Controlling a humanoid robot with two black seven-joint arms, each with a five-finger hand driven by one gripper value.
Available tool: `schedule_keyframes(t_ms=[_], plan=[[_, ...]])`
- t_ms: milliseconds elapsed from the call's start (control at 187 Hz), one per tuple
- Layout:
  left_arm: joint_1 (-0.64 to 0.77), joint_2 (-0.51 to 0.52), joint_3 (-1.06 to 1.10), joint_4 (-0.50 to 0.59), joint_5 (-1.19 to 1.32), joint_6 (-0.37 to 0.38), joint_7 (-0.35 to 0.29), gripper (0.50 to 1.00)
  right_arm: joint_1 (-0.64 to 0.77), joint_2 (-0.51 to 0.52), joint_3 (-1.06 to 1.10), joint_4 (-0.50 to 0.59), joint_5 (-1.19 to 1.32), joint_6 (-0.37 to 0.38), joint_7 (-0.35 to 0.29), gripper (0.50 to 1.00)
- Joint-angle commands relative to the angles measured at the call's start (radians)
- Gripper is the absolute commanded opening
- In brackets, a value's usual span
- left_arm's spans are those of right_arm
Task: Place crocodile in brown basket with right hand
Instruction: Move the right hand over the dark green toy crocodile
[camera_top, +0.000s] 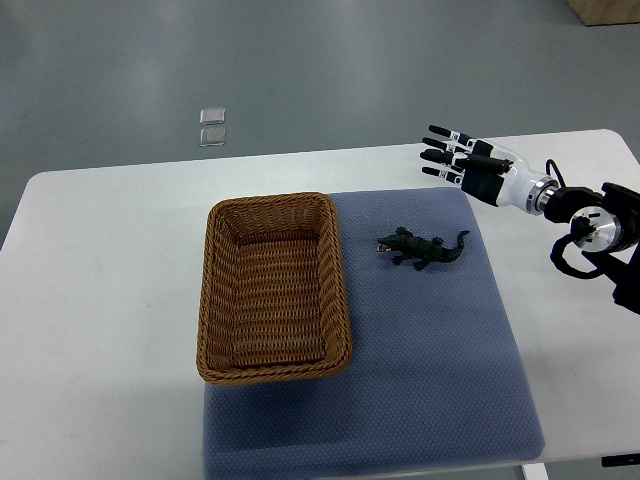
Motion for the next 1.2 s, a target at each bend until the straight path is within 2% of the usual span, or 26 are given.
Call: schedule_keyframes(t_ms=[0,310,374,422,475,646,759,817,919,1052,1197], plan=[[0.000,0.000,0.000,-0.002,0.000,-0.002,0.000,1.000,0.001,-0.002,-0.001,0.002,-0.012,0.007,0.000,0.930],[-0.001,0.000,0.000,0.003,0.000,-0.002,0.000,1.000,0.007,-0.002,-0.004,0.008,-0.061,0.034,0.009,0.930],[-0.004,0.000,0.000,0.004,0.000,-0.002,0.000,1.000,0.008,-0.005,-0.004,0.008,-0.115,0.077,0.052,0.928],[-0.006,0.000,0.000,0.004,0.000,-0.002,0.000,1.000,0.017,-0.007,-0.004,0.010,-0.188,0.097,0.107,0.928],[-0.006,0.000,0.000,0.003,0.000,-0.002,0.000,1.000,0.033,-0.007,-0.002,0.014,-0.274,0.097,0.150,0.926],[-0.006,0.000,-0.002,0.001,0.000,-0.002,0.000,1.000,0.060,-0.005,-0.004,0.019,-0.518,0.097,0.220,0.924],[-0.006,0.000,-0.002,0.003,0.000,-0.002,0.000,1.000,0.094,-0.008,-0.004,0.021,-0.774,0.096,0.325,0.919],[-0.006,0.000,-0.002,0.001,0.000,-0.002,0.000,1.000,0.108,-0.013,-0.004,0.024,-0.877,0.094,0.361,0.917],[-0.006,0.000,0.000,0.003,0.000,-0.002,0.000,1.000,0.125,-0.024,-0.019,0.056,-1.055,0.088,0.385,0.917],[-0.006,0.000,0.000,0.003,0.000,-0.002,0.000,1.000,0.136,-0.051,-0.022,0.122,-1.383,0.039,0.427,0.917],[-0.006,0.000,-0.002,0.003,0.000,-0.002,0.000,1.000,0.174,-0.047,-0.048,0.136,-1.546,0.027,0.431,0.917]])
